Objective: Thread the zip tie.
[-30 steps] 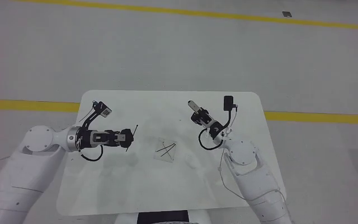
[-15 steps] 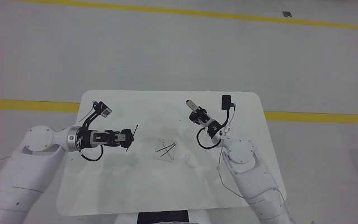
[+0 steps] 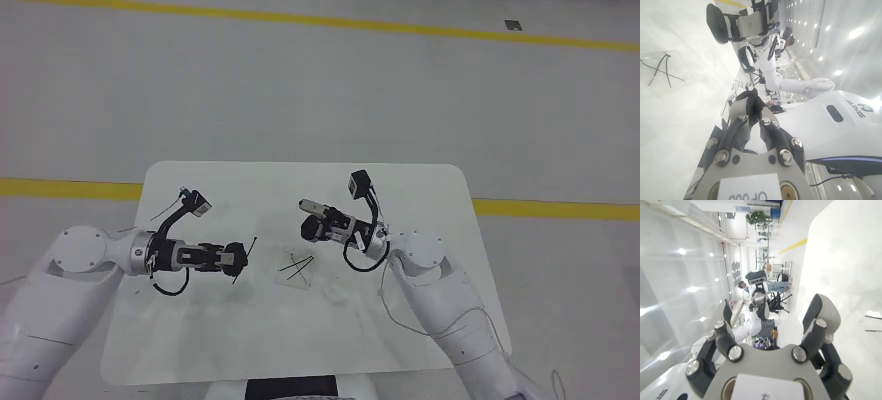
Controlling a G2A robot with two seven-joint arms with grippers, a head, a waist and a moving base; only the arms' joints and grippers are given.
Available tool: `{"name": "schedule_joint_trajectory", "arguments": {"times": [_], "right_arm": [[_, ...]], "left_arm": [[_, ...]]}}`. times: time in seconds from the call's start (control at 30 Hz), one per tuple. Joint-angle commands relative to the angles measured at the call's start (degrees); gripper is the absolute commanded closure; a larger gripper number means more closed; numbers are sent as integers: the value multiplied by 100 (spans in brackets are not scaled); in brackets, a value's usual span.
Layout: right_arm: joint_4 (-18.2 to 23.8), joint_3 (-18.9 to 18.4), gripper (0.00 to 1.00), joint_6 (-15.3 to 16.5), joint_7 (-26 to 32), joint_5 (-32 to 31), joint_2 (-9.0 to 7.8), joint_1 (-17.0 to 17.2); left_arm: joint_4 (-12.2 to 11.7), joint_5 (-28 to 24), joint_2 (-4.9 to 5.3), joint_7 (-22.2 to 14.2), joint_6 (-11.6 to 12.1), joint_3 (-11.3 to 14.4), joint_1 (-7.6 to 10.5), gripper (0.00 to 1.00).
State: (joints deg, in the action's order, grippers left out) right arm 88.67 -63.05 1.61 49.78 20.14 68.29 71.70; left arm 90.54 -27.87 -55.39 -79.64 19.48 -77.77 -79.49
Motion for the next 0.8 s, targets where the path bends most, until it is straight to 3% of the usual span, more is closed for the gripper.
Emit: {"name": "schedule_joint_trajectory", "arguments": {"times": [0.0,0.23,0.3,0.37,0.43,0.6,0.77], "right_arm": [[-63,45,0,46,221,84,6,-74],[-63,45,0,46,221,84,6,-74],[-62,99,0,17,344,556,33,-12],[-159,142,0,-58,506,780,48,-69],[-324,249,0,-171,817,1133,79,-181],[-702,501,0,-268,1063,1606,166,-419],[-769,584,0,-270,1211,1766,195,-485]], "left_arm": [[48,0,22,0,0,29,12,100],[33,40,35,0,0,18,9,100],[132,230,35,111,0,74,26,100],[77,299,33,164,0,125,53,100],[66,270,28,7,0,166,115,100],[-94,107,30,0,0,215,129,100],[-8,-23,52,0,0,296,147,100]]}}
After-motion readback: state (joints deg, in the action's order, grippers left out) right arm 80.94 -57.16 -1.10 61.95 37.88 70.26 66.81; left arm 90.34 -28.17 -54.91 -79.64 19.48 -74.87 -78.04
